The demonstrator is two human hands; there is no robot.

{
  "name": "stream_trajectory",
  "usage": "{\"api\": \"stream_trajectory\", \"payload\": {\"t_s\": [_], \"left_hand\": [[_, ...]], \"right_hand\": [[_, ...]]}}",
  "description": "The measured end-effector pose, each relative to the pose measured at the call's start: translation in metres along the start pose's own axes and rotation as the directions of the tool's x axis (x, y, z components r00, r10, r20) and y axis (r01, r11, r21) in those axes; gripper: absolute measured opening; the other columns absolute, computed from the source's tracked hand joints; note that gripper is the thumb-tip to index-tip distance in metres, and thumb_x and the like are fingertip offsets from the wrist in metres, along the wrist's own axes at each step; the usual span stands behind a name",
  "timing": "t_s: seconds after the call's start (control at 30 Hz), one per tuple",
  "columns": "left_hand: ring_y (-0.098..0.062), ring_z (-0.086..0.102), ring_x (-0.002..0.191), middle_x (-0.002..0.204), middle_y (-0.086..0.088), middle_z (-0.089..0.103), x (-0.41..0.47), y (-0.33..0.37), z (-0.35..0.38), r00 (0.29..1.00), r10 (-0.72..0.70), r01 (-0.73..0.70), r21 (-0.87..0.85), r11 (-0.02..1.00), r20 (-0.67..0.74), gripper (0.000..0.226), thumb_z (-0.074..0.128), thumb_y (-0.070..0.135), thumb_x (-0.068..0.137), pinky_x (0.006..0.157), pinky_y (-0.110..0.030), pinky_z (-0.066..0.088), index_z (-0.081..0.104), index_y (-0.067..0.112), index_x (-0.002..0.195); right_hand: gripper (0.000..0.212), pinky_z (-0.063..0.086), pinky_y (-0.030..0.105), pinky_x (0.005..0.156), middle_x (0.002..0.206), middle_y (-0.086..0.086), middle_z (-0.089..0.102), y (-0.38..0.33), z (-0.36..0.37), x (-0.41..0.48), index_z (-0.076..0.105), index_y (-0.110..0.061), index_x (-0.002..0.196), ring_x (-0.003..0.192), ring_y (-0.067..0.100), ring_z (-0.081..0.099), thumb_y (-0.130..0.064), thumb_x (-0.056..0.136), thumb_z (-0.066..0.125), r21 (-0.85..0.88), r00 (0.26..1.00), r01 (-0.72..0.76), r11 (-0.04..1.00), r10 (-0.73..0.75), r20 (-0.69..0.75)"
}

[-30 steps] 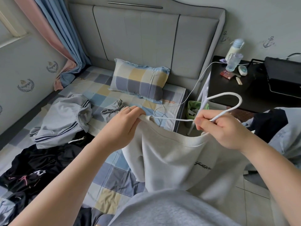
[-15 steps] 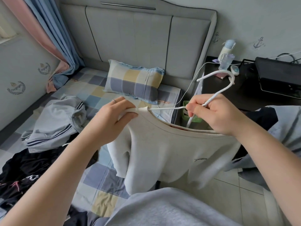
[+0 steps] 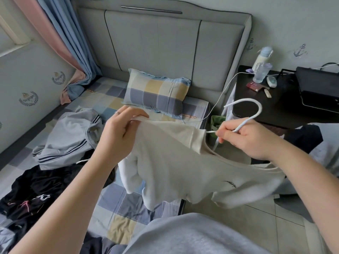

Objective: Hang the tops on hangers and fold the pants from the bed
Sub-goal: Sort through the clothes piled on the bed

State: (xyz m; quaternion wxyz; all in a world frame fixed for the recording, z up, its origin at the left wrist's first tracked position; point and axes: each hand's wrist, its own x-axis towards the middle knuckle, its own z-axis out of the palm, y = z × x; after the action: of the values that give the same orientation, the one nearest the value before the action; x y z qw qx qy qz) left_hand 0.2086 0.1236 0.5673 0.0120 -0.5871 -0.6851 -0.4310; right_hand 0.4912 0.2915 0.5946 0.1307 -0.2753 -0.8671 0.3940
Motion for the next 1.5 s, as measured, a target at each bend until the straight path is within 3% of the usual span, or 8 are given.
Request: {"api": "stream_trajectory", "payload": {"t_s": [0.27,0.5,0.7,0.87,1.23,1.33,1.4,1.5], "left_hand": [[-0.015,0.05,0.083,0.091,-0.004,0.057,0.008,-0.009,-0.009,0.987,-0.132,0.136,-0.037,0.99,0.089,0.036,0.067,-0.006,0.087,0.072,-0.013,0.037,0.056,0.027,0.087],[0.003,0.04,0.067,0.076,0.005,0.046,0.008,-0.028,0.0,0.954,-0.299,0.298,0.022,0.954,0.034,0.045,0.065,-0.01,0.084,0.062,-0.012,0.032,0.044,0.028,0.073],[-0.01,0.054,0.098,0.102,0.005,0.059,0.006,-0.01,0.001,0.977,-0.124,0.115,0.06,0.992,0.174,0.014,0.063,0.019,0.095,0.082,-0.016,0.04,0.055,0.018,0.106],[-0.019,0.059,0.086,0.093,0.002,0.062,0.014,0.032,0.011,0.928,0.142,-0.175,0.066,0.982,0.344,0.026,0.047,0.024,0.102,0.076,-0.038,0.05,0.068,0.009,0.101],[-0.033,0.056,0.067,0.074,-0.002,0.056,-0.01,0.02,0.024,0.847,0.076,-0.237,0.246,0.94,0.526,0.058,0.024,0.059,0.102,0.055,-0.04,0.044,0.051,0.01,0.088],[-0.032,0.054,0.064,0.07,0.002,0.052,-0.008,0.024,0.026,0.893,0.102,-0.216,0.219,0.952,0.438,0.051,0.027,0.054,0.099,0.053,-0.039,0.045,0.052,0.011,0.085],[-0.032,0.05,0.06,0.064,0.004,0.046,-0.003,0.025,0.023,0.933,0.121,-0.202,0.217,0.955,0.339,0.038,0.04,0.044,0.099,0.051,-0.039,0.045,0.048,0.014,0.079],[-0.03,0.045,0.055,0.058,-0.001,0.046,0.002,0.022,0.017,0.969,0.058,-0.105,0.187,0.977,0.239,0.036,0.049,0.034,0.1,0.05,-0.041,0.043,0.051,0.006,0.077]], "right_hand": [[0.025,0.034,0.022,0.052,0.054,0.003,0.049,0.002,0.011,-0.004,0.065,-0.023,0.074,0.05,0.014,0.043,-0.031,0.095,0.055,0.041,0.972,0.136,0.99,-0.125,-0.198],[0.026,0.034,0.029,0.05,0.056,0.008,0.049,-0.002,0.021,-0.005,0.063,-0.03,0.077,0.049,0.018,0.041,-0.046,0.094,0.051,0.004,0.963,0.172,0.985,-0.168,-0.211],[0.022,0.032,0.028,0.045,0.052,0.011,0.046,-0.008,0.025,-0.007,0.064,-0.024,0.076,0.044,0.015,0.036,-0.028,0.096,0.055,0.032,0.961,0.18,0.983,-0.168,-0.22],[0.027,0.025,0.016,0.046,0.047,-0.002,0.042,-0.018,0.03,0.002,0.067,-0.013,0.078,0.043,0.011,0.036,-0.03,0.096,0.056,0.009,0.968,0.205,0.979,-0.202,-0.146],[0.023,0.043,0.047,0.056,0.058,0.013,0.056,0.012,0.042,0.003,0.067,-0.031,0.08,0.056,0.033,0.051,-0.044,0.094,0.056,0.065,0.979,0.153,0.986,-0.142,-0.147],[0.017,0.046,0.047,0.057,0.068,0.016,0.06,0.011,0.042,0.009,0.068,-0.036,0.084,0.065,0.042,0.054,-0.049,0.093,0.062,0.129,0.976,0.135,0.982,-0.11,-0.188],[0.011,0.05,0.032,0.065,0.081,0.003,0.064,0.012,0.04,0.012,0.063,-0.036,0.092,0.075,0.025,0.06,-0.046,0.09,0.068,0.136,0.948,0.164,0.977,-0.118,-0.297],[0.035,0.041,0.019,0.096,0.112,-0.01,0.055,0.016,0.042,0.012,0.055,-0.022,0.119,0.109,0.009,0.054,-0.033,0.089,0.068,-0.139,0.791,0.223,0.965,-0.263,-0.552]]}}
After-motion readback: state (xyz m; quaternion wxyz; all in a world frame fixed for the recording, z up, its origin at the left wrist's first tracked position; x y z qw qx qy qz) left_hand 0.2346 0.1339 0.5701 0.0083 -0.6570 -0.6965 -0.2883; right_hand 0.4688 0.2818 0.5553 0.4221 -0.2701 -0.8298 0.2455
